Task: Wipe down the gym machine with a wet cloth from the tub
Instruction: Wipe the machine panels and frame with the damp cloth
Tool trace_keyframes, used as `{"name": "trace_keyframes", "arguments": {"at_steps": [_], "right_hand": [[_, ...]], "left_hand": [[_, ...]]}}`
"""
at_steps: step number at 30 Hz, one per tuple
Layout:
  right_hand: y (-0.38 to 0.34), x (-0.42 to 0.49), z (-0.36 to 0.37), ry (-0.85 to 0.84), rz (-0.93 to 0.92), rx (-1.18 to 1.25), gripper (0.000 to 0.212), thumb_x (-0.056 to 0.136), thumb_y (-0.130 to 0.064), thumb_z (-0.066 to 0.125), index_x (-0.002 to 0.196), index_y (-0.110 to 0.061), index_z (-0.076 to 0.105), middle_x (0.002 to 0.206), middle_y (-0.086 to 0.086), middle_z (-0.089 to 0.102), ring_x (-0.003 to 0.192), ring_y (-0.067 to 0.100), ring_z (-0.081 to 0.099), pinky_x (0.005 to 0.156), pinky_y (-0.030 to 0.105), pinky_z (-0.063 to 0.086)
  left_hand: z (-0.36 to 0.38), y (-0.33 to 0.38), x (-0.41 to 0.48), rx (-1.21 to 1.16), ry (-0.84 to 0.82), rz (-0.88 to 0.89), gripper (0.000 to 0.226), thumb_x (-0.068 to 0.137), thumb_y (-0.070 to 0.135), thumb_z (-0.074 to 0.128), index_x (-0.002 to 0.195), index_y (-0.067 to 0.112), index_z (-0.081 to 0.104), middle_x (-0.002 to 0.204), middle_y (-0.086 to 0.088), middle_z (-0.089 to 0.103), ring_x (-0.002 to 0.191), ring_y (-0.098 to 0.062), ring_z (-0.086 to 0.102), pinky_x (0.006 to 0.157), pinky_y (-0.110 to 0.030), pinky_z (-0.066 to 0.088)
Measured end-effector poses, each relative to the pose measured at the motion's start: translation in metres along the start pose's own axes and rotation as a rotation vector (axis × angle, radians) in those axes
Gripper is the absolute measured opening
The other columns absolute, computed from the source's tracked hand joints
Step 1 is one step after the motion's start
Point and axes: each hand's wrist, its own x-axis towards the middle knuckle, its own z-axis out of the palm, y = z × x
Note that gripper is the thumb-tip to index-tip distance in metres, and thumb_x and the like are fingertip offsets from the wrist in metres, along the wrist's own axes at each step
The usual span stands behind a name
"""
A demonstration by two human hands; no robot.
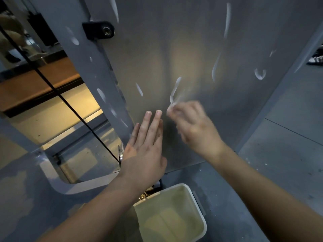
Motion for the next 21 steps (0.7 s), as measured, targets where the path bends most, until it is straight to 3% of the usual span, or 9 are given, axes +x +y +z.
{"name": "trace_keyframes", "arguments": {"at_steps": [3, 7, 8, 13, 15, 17, 18, 19, 21], "right_hand": [[0.010, 0.004, -0.007, -0.109, -0.093, -0.018, 0.027, 0.105, -0.004, 0.050, 0.124, -0.002, 0.069, 0.119, 0.010, 0.067, 0.098, 0.034, 0.058, 0.061, 0.044, 0.057], [0.013, 0.029, -0.017, 0.229, 0.058, -0.034, 0.029, 0.096, 0.009, 0.057, 0.119, 0.002, 0.073, 0.107, 0.016, 0.071, 0.082, 0.037, 0.062, 0.079, 0.034, 0.052], [0.008, 0.027, -0.011, 0.249, 0.075, -0.041, 0.030, 0.094, 0.011, 0.058, 0.120, 0.003, 0.072, 0.107, 0.017, 0.071, 0.081, 0.038, 0.062, 0.080, 0.034, 0.050], [0.004, 0.009, -0.001, -0.032, -0.053, -0.013, 0.030, 0.103, 0.000, 0.050, 0.125, 0.000, 0.069, 0.114, 0.013, 0.070, 0.093, 0.034, 0.056, 0.061, 0.043, 0.057], [0.009, 0.027, -0.012, 0.098, -0.025, -0.045, 0.030, 0.098, 0.005, 0.057, 0.122, -0.001, 0.072, 0.109, 0.014, 0.070, 0.088, 0.036, 0.060, 0.074, 0.037, 0.057], [0.010, 0.046, -0.021, 0.299, 0.057, -0.052, 0.028, 0.093, 0.011, 0.064, 0.118, 0.001, 0.074, 0.106, 0.017, 0.072, 0.084, 0.037, 0.064, 0.094, 0.016, 0.042], [0.007, 0.048, -0.019, 0.336, 0.089, -0.039, 0.028, 0.093, 0.012, 0.064, 0.117, 0.003, 0.074, 0.108, 0.017, 0.072, 0.084, 0.039, 0.065, 0.099, 0.013, 0.036], [0.003, 0.046, -0.014, 0.324, 0.098, -0.036, 0.029, 0.092, 0.013, 0.064, 0.118, 0.003, 0.073, 0.111, 0.017, 0.072, 0.086, 0.040, 0.065, 0.100, 0.014, 0.036], [-0.002, 0.032, -0.002, 0.212, 0.044, -0.018, 0.031, 0.093, 0.012, 0.062, 0.120, 0.001, 0.073, 0.116, 0.014, 0.072, 0.091, 0.038, 0.062, 0.092, 0.025, 0.052]], "left_hand": [[0.001, -0.002, 0.002, 0.020, -0.001, 0.005, 0.096, 0.073, 0.031, 0.066, 0.158, 0.001, 0.031, 0.172, -0.007, -0.007, 0.158, -0.026, -0.008, 0.126, -0.048, 0.016], [0.005, -0.005, 0.001, 0.034, -0.007, 0.029, 0.096, 0.074, 0.031, 0.066, 0.158, 0.001, 0.029, 0.172, -0.008, -0.008, 0.158, -0.028, -0.009, 0.126, -0.051, 0.016], [0.006, -0.005, 0.000, 0.024, -0.006, 0.028, 0.096, 0.074, 0.030, 0.066, 0.158, 0.001, 0.030, 0.172, -0.007, -0.007, 0.158, -0.028, -0.008, 0.126, -0.052, 0.018], [0.004, -0.005, 0.002, -0.004, -0.024, 0.005, 0.097, 0.073, 0.030, 0.066, 0.159, 0.003, 0.030, 0.172, -0.005, -0.010, 0.158, -0.026, -0.009, 0.126, -0.050, 0.019], [0.004, -0.006, 0.002, -0.005, -0.029, 0.010, 0.097, 0.073, 0.032, 0.066, 0.159, 0.003, 0.029, 0.172, -0.005, -0.010, 0.158, -0.027, -0.009, 0.126, -0.050, 0.019], [0.006, -0.007, 0.001, -0.007, -0.024, 0.018, 0.098, 0.072, 0.031, 0.066, 0.159, 0.003, 0.029, 0.172, -0.005, -0.008, 0.158, -0.027, -0.008, 0.126, -0.050, 0.020], [0.007, -0.007, 0.001, -0.004, -0.024, 0.021, 0.098, 0.072, 0.031, 0.065, 0.159, 0.003, 0.029, 0.172, -0.005, -0.008, 0.158, -0.027, -0.008, 0.126, -0.050, 0.019], [0.007, -0.008, 0.001, 0.002, -0.023, 0.024, 0.098, 0.073, 0.031, 0.065, 0.159, 0.003, 0.029, 0.172, -0.004, -0.009, 0.158, -0.027, -0.009, 0.126, -0.049, 0.017], [0.007, -0.009, 0.002, 0.010, -0.017, 0.030, 0.096, 0.074, 0.031, 0.065, 0.159, 0.003, 0.029, 0.172, -0.005, -0.009, 0.158, -0.027, -0.010, 0.126, -0.048, 0.015]]}}
